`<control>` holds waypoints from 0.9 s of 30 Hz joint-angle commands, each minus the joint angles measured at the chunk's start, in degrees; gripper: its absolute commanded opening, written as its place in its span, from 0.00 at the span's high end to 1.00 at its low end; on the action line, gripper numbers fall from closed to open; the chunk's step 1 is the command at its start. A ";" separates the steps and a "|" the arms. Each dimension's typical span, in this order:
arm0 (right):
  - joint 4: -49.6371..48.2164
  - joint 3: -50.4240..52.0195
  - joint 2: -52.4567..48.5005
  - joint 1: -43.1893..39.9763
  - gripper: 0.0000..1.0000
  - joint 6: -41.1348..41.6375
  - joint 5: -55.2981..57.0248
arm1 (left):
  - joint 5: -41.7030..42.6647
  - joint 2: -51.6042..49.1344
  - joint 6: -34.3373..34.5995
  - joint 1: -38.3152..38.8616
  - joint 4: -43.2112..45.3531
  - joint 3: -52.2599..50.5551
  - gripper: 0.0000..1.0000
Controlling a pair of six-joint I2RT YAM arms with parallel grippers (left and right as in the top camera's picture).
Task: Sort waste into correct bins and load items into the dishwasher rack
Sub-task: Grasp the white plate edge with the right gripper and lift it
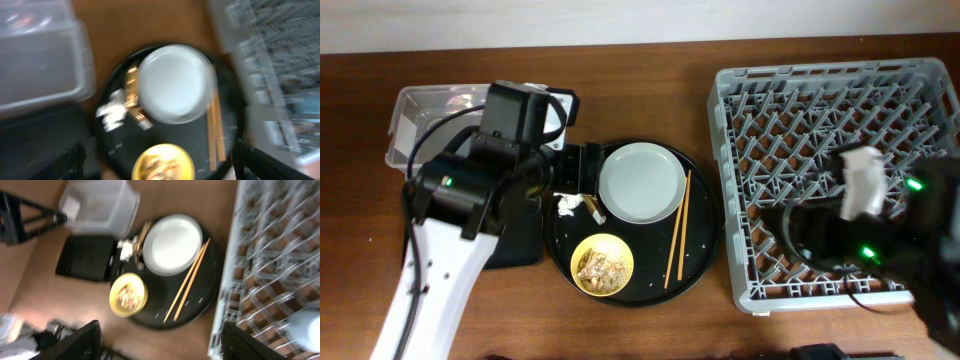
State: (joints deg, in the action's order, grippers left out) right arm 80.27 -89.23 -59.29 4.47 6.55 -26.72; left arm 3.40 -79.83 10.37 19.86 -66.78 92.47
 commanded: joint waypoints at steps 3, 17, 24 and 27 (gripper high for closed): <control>-1.27 5.31 -12.17 12.22 0.37 6.78 7.63 | -8.35 4.90 3.56 -0.31 -1.46 0.13 0.09; -26.34 5.70 -55.74 20.41 0.57 27.41 18.18 | -16.50 21.79 8.92 -0.31 -8.15 0.11 0.01; -28.26 5.73 -57.29 19.98 0.64 31.91 15.74 | -16.50 21.79 8.92 -0.31 -18.53 0.11 0.01; -28.28 5.73 -58.95 19.98 0.64 32.11 15.78 | -16.50 21.79 8.92 -0.31 -20.57 0.11 0.01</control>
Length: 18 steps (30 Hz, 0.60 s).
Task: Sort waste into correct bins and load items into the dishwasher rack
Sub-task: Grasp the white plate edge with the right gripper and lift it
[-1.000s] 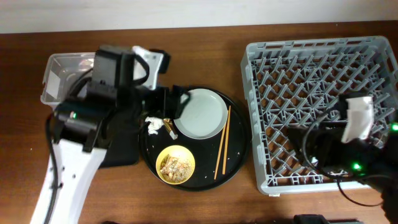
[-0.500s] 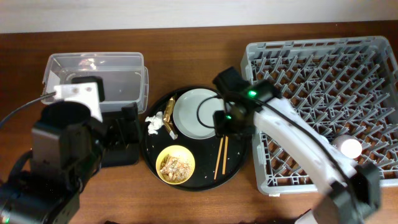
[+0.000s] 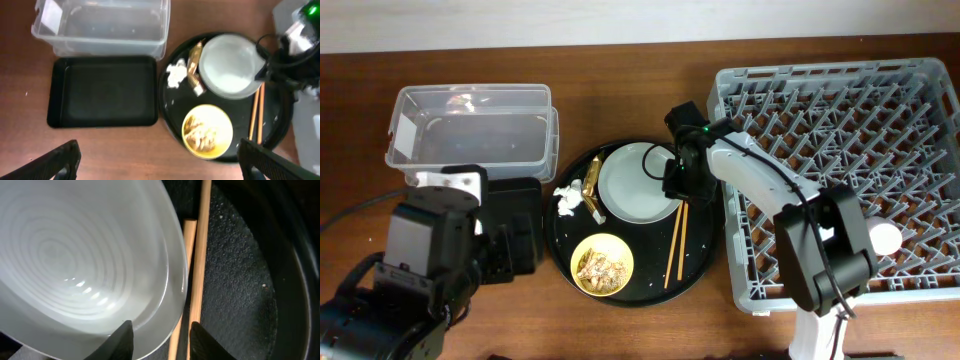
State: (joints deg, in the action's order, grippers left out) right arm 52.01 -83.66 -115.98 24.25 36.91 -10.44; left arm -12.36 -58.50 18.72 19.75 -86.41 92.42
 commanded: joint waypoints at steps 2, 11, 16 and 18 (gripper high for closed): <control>-0.48 0.15 -2.84 0.20 0.66 1.77 -0.55 | -0.74 0.46 0.57 -0.20 -0.92 0.15 0.01; -2.34 0.15 -2.91 0.09 0.83 2.86 1.86 | -0.74 0.46 0.57 -0.20 -0.92 0.15 0.00; -3.91 0.20 -2.91 0.09 0.83 3.04 2.12 | -0.74 0.46 0.57 -0.20 -0.92 0.15 0.00; -4.31 0.20 -3.15 0.09 0.85 4.39 2.12 | -0.74 0.46 0.57 -0.20 -0.92 0.15 0.01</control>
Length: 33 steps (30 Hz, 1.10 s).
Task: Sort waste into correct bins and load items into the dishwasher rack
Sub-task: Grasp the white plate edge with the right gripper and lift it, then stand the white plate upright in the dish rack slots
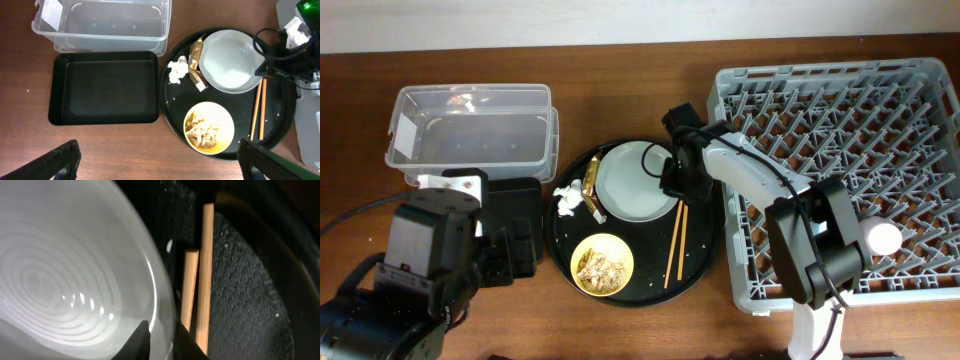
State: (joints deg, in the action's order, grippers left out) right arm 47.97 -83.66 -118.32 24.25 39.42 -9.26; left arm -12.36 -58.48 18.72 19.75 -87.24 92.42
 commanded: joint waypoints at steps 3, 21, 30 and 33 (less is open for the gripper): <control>-0.24 0.22 -1.38 0.09 0.85 2.03 0.92 | -0.74 0.44 0.57 -0.20 -0.09 0.15 0.01; 5.70 0.09 27.54 -4.09 0.96 -12.33 15.34 | -0.74 0.44 0.57 -0.20 -0.09 0.15 0.01; 10.12 0.09 41.59 -14.10 0.96 -17.38 50.53 | -0.74 0.44 0.57 -0.20 -0.09 0.15 0.01; 7.54 0.09 40.37 -21.84 0.96 -23.89 50.47 | -0.74 0.44 0.57 -0.20 -0.09 0.15 0.01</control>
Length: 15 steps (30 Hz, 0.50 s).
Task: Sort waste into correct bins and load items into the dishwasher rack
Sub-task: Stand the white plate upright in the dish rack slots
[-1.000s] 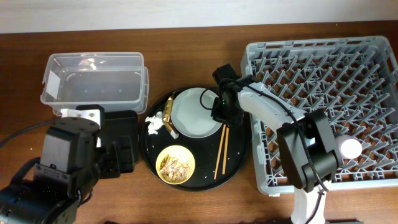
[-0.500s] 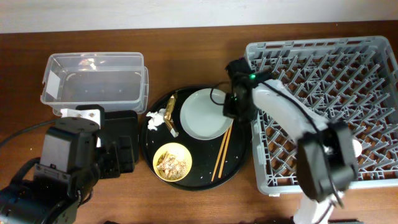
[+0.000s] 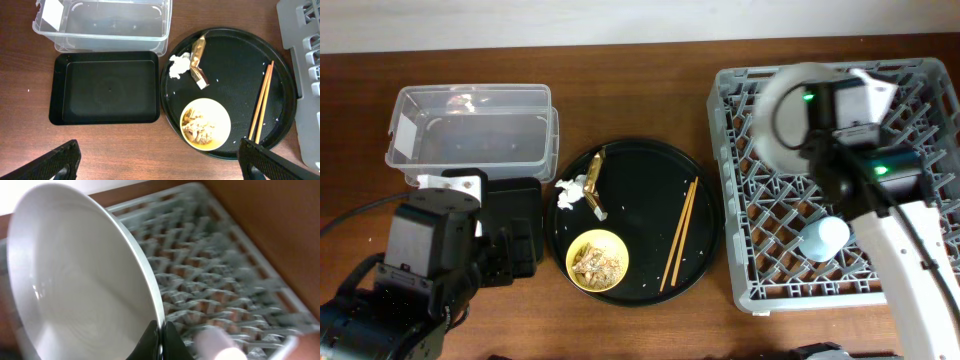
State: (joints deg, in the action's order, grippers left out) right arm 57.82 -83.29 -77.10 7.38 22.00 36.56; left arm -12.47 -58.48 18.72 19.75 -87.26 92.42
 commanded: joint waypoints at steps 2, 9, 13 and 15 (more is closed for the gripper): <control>-6.23 -0.28 -2.56 -8.46 0.96 -14.10 4.61 | -0.63 0.44 0.57 -0.20 -0.07 0.15 0.01; -8.37 -0.26 -10.60 -9.66 0.96 -20.31 0.76 | -0.63 0.44 0.57 -0.20 -0.07 0.15 0.01; -8.83 -0.26 -14.27 -8.74 0.96 -20.31 0.76 | -0.66 0.44 0.57 -0.20 -0.07 0.15 0.01; -8.83 -0.26 -14.25 -6.86 0.96 -20.33 0.81 | -0.63 0.44 0.57 -0.20 -0.07 0.15 0.01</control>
State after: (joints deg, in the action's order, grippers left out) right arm 49.25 -83.29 -91.50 -1.48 1.89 37.01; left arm -12.49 -58.48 18.72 19.75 -87.31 92.42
